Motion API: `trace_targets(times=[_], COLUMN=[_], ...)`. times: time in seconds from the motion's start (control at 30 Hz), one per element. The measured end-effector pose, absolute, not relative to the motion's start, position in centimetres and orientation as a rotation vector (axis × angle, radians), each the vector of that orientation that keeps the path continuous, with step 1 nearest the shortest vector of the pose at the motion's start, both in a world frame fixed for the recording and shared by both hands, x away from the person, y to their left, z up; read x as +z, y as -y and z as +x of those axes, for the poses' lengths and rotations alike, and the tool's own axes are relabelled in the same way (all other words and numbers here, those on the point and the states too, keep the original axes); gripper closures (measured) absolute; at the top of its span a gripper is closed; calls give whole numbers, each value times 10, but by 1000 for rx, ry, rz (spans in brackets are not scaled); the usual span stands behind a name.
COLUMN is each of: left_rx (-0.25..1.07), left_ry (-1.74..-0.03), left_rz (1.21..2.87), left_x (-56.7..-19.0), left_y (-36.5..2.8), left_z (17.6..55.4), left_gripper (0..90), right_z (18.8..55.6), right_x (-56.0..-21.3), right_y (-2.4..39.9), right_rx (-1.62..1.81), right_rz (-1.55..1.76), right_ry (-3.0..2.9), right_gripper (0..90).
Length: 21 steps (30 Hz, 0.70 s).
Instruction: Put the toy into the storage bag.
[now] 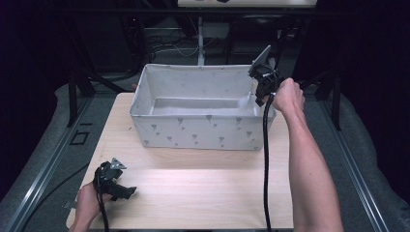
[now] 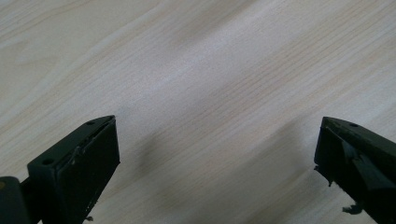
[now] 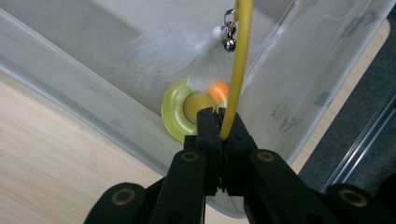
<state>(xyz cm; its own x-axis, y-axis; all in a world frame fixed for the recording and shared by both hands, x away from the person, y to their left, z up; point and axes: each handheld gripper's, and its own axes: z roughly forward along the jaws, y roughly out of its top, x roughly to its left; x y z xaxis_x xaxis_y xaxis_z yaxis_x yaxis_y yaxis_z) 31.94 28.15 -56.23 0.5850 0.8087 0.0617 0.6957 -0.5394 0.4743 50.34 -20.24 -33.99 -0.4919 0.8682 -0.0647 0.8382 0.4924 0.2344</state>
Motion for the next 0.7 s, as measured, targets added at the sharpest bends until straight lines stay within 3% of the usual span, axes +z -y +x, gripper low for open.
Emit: trace_targets(times=[0.43,0.6,0.7], left_rx=[377,375,381], left_ry=[-1214,-1219,-1212], left_rz=[2409,2414,2417], left_x=[-562,-562,-562], left_y=[-284,-284,-283], left_z=[320,321,320], left_gripper=[1,1,1], right_z=[504,499,492], right_x=[-364,-354,-335], right_y=[205,211,216], right_rx=[259,349,458], right_rz=[1550,1562,1573], right_ry=[-2562,-2533,-2501], right_gripper=[871,809,697])
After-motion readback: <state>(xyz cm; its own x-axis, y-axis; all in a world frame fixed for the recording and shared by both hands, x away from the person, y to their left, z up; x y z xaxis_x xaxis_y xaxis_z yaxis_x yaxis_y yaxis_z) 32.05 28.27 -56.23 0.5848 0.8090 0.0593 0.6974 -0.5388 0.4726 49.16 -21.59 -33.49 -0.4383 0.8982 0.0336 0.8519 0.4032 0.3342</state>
